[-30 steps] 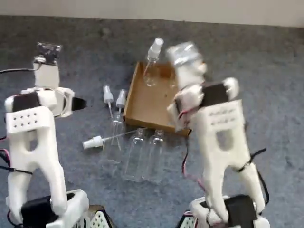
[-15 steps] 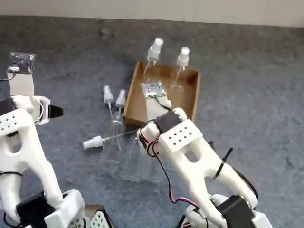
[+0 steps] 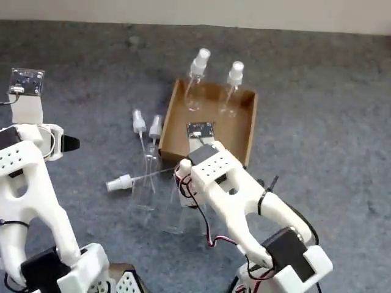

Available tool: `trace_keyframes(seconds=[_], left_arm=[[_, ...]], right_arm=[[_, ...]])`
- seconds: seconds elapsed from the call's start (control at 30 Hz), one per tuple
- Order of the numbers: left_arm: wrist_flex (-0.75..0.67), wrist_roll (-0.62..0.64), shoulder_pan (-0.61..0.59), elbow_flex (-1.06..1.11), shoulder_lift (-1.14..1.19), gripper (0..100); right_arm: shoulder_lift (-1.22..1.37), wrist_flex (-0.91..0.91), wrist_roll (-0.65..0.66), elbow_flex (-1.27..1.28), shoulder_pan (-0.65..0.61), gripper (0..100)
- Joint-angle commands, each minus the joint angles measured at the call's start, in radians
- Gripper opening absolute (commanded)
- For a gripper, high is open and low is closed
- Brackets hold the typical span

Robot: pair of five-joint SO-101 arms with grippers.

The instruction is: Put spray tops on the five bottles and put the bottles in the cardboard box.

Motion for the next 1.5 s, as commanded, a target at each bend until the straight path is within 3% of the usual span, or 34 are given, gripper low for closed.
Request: trace_keyframes(seconds=[0.0,0.13,0.27,0.5,0.7,0.9,1.1,1.27,1.47], left_arm=[[-0.023,-0.003,-0.004,-0.012,-0.012,30],[-0.023,-0.003,-0.001,-0.012,-0.012,30],[-0.023,-0.003,0.036,-0.005,-0.012,30],[0.075,-0.002,0.168,-0.008,-0.01,30],[0.169,0.063,0.303,-0.002,-0.004,30],[0.264,0.132,0.452,0.068,-0.005,30],[0.183,-0.143,0.44,0.24,-0.005,30],[0.112,-0.236,0.343,0.249,-0.004,24],[0.077,-0.367,0.318,0.259,-0.004,24]], right_arm=[[-0.016,-0.008,-0.009,0.053,0.042,14.5],[-0.064,-0.004,0.21,0.091,0.087,0.0],[-0.183,0.024,0.276,0.116,0.145,0.5],[-0.532,0.18,0.591,0.09,0.257,0.4],[-0.688,0.306,0.798,0.001,0.581,0.4],[-0.506,0.18,0.977,-0.05,0.946,0.4],[-0.15,0.025,1.066,-0.053,1.087,0.4],[0.028,0.001,1.063,-0.134,1.099,0.4],[0.064,-0.007,1.062,-0.165,1.081,0.4]])
